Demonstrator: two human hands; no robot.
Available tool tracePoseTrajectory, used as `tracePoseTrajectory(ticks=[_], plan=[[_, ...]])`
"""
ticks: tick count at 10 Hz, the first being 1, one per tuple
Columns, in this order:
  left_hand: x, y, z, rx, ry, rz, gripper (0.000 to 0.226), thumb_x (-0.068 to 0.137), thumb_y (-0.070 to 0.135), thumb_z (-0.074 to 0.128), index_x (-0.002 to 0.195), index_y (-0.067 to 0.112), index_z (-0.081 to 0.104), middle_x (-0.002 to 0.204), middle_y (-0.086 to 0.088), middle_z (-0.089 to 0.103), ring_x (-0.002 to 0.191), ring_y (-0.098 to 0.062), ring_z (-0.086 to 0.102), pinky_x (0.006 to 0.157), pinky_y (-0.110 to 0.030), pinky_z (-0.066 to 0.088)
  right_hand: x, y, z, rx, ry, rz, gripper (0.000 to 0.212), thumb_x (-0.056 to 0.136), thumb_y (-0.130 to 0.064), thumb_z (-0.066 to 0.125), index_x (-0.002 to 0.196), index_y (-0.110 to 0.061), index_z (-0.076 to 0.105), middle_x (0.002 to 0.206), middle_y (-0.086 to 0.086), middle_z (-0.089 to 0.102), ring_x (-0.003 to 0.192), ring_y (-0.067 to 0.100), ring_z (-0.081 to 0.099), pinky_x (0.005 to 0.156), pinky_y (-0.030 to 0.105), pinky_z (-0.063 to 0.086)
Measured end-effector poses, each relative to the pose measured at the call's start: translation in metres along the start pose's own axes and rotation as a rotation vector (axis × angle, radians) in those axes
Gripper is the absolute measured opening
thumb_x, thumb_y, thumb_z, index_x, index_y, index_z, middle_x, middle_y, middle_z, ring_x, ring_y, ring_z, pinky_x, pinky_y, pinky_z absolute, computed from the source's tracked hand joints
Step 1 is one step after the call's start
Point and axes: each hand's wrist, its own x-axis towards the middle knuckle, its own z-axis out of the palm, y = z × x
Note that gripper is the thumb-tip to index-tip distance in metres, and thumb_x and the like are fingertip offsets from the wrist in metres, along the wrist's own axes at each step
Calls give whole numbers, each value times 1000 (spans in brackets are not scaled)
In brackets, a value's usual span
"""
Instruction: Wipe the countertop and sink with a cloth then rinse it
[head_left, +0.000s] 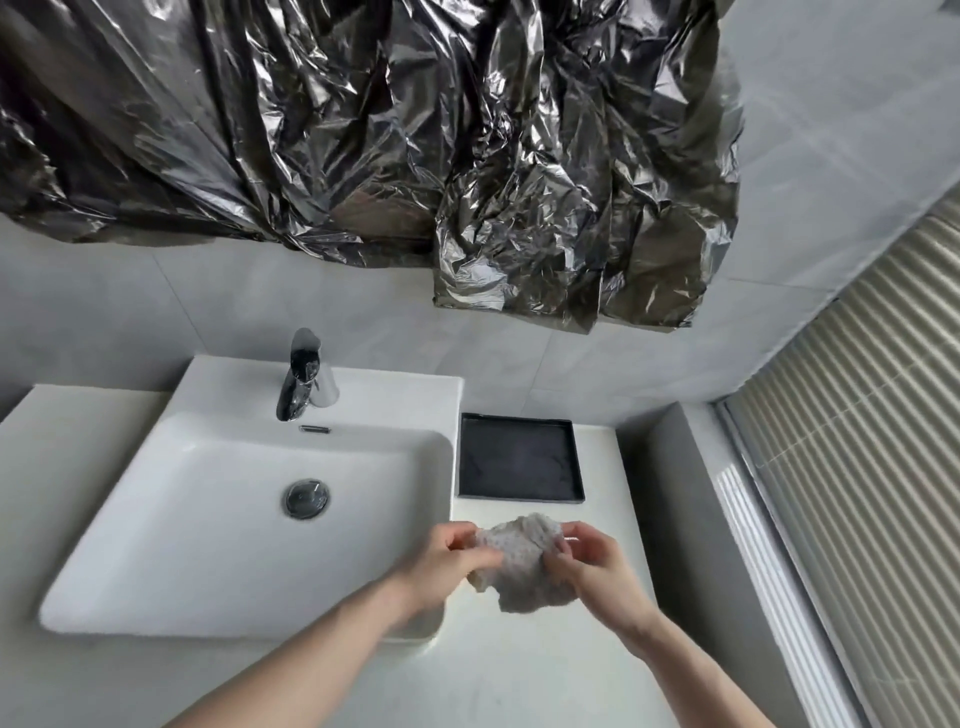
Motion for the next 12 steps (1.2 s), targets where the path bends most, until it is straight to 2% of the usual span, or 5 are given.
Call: tracePoseTrajectory(ticks=[2,7,8,10,12], plan=[[80,15,11,197,204,-73,29,71,38,70,79,15,54,68,5,58,63,-14,54,64,-30,42,76,13,-28,89,39,85,10,96,-11,69,105,-8,71,92,13,79,83,32,77,81,50,61],[242,37,-1,642,330,-120,49,95,29,59,142,31,46,137,10,59,117,-14,62,88,-27,48,239,35,-40,30,135,281,11,93,-21,67,103,-19,70,93,-2,72,84,14,67,70,26,52],[246,23,-5,908,257,-45,57,94,22,56,148,32,37,154,13,36,132,-18,50,91,-35,48,254,48,-37,-231,112,221,25,95,-39,57,110,-23,68,104,-1,75,98,20,68,85,36,55],[230,-15,3,1300,-138,-71,53,85,4,47,137,17,50,143,1,44,124,-27,46,101,-44,47,239,53,-28,-654,-66,125,50,83,-17,47,129,-22,66,133,2,64,126,26,60,102,29,48],[198,-5,10,1141,-141,-11,53,92,14,46,143,28,49,149,14,35,136,-17,38,98,-43,47,217,54,-23,-757,-98,41,56,85,-17,55,140,-27,62,150,-6,54,140,15,48,116,26,38]])
